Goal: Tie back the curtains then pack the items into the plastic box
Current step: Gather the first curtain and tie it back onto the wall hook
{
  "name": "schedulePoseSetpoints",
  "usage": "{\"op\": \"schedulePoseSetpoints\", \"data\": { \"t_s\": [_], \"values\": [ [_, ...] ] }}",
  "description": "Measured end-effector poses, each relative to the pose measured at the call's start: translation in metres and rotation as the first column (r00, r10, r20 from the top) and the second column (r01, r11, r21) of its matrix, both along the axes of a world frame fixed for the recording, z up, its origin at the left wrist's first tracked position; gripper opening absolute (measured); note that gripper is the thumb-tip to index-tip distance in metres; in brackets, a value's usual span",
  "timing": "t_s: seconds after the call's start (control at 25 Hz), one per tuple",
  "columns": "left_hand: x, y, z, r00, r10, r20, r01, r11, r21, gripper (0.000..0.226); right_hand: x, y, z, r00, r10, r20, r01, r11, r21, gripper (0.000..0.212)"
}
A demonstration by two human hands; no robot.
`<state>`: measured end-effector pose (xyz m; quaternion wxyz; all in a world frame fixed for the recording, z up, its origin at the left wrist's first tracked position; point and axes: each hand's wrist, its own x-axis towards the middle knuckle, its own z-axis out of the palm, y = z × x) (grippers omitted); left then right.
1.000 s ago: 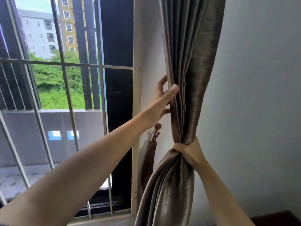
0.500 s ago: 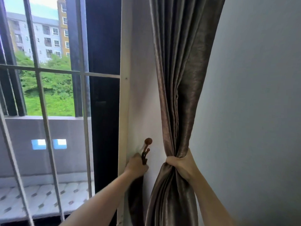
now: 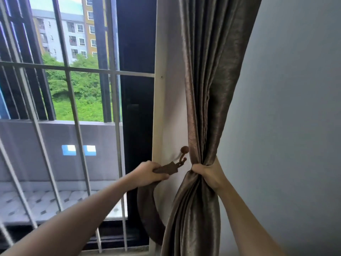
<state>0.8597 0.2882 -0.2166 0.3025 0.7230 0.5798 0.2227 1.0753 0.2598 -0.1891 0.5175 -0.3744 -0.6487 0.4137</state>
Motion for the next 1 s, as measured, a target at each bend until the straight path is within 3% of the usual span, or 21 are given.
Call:
{"op": "schedulePoseSetpoints", "data": {
  "t_s": [0.08,0.24,0.4,0.68,0.84,1.0],
  "values": [
    [-0.017,-0.009,0.023,0.996,-0.027,-0.087,0.033,0.997,0.068,0.021,-0.014,0.001,-0.004,1.0,-0.002,0.011,0.002,1.0,0.002,0.039],
    [-0.039,-0.022,0.067,0.996,-0.029,-0.083,0.043,0.985,0.165,0.027,-0.043,-0.005,-0.005,1.0,-0.006,-0.01,0.006,1.0,-0.023,0.029],
    [-0.051,-0.04,0.069,0.992,-0.061,-0.113,0.082,0.977,0.197,0.023,-0.066,-0.014,-0.005,0.998,0.045,0.037,-0.042,0.997,-0.063,0.038],
    [-0.063,-0.072,0.06,1.0,0.002,0.017,-0.007,0.957,0.291,0.029,-0.107,-0.031,0.005,0.999,0.052,-0.007,-0.052,0.987,-0.155,0.024],
    [-0.053,-0.087,0.052,0.988,0.147,0.055,-0.157,0.915,0.373,0.021,-0.119,-0.035,0.011,0.999,-0.037,0.011,0.038,0.992,-0.124,0.047],
    [-0.044,-0.097,0.052,0.978,0.195,0.073,-0.207,0.876,0.436,0.022,-0.127,-0.035,0.026,0.974,-0.211,0.087,0.218,0.973,-0.075,0.087]
  ]
}}
